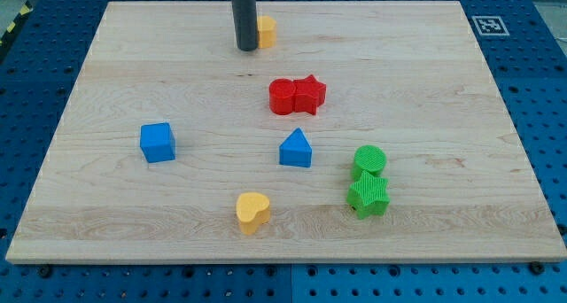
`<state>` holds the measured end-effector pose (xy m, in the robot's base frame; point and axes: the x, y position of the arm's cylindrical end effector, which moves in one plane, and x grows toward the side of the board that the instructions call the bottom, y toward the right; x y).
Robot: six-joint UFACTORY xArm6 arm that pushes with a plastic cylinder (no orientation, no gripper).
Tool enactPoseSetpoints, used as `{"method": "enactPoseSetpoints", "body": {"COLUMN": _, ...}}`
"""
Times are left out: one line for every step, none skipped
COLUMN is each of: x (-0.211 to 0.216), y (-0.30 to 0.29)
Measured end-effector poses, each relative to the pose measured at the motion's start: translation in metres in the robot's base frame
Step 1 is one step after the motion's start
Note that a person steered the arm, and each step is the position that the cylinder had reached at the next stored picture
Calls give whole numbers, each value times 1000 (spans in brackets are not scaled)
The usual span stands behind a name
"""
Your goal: Move your arm closer to the yellow heart
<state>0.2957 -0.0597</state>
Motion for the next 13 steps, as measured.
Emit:
{"method": "enactPoseSetpoints", "body": {"x": -3, "y": 0}}
{"method": "enactPoseSetpoints", "body": {"x": -3, "y": -7}}
{"method": "enactPoseSetpoints", "body": {"x": -4, "y": -36}}
{"method": "enactPoseSetpoints", "body": {"x": -4, "y": -36}}
{"method": "enactPoseSetpoints", "body": {"x": -6, "y": -37}}
{"method": "enactPoseSetpoints", "body": {"x": -18, "y": -37}}
{"method": "enactPoseSetpoints", "body": {"x": -19, "y": -37}}
{"method": "enactPoseSetpoints", "body": {"x": -19, "y": -40}}
{"method": "enactPoseSetpoints", "body": {"x": -38, "y": -54}}
{"method": "enactPoseSetpoints", "body": {"x": -38, "y": -51}}
{"method": "enactPoseSetpoints", "body": {"x": -36, "y": -38}}
{"method": "enactPoseSetpoints", "body": {"x": -31, "y": -20}}
{"method": "enactPoseSetpoints", "body": {"x": -27, "y": -19}}
